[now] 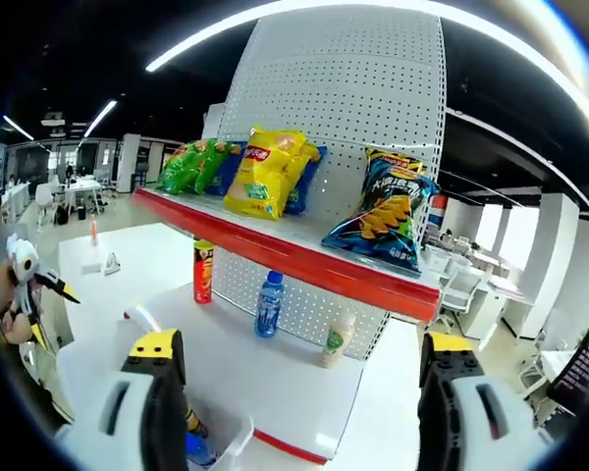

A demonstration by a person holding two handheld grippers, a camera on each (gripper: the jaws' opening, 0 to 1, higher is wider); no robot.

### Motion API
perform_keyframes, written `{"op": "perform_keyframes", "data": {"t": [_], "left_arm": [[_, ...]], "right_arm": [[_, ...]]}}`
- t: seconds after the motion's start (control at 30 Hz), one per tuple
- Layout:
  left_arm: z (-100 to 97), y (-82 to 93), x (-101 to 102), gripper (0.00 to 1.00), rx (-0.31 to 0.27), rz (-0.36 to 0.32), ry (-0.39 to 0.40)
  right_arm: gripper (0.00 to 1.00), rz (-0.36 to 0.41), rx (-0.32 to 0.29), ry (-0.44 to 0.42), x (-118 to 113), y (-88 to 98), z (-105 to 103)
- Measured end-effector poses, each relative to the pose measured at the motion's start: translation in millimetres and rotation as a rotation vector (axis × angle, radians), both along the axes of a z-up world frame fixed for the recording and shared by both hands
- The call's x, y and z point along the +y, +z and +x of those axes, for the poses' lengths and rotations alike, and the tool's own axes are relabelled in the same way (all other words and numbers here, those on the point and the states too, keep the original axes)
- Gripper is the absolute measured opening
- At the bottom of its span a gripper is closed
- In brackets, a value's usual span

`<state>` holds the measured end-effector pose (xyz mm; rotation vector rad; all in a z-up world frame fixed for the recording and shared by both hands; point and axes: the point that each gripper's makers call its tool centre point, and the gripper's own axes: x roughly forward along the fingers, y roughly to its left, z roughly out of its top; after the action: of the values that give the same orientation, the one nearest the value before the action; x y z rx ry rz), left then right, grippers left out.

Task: Place the items from the shopping basket onto the snack and drink counter

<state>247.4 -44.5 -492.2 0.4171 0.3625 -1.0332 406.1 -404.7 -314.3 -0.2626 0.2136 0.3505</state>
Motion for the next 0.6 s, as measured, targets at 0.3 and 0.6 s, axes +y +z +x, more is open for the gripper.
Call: {"op": "perform_keyframes", "data": {"t": [0.3,0.6], "left_arm": [[0.6,0.8,1.0,0.86,-0.003,0.022,-0.016],[4.8,5.6,-3.4,0.86,-0.015,0.019,-0.031]], "right_arm": [[0.97,-0.088,-0.007,0.021,-2.9,-8.6,-24.6],[0.97,-0.100,0.043,0.034,0.3,-34.4,-35.5]]}}
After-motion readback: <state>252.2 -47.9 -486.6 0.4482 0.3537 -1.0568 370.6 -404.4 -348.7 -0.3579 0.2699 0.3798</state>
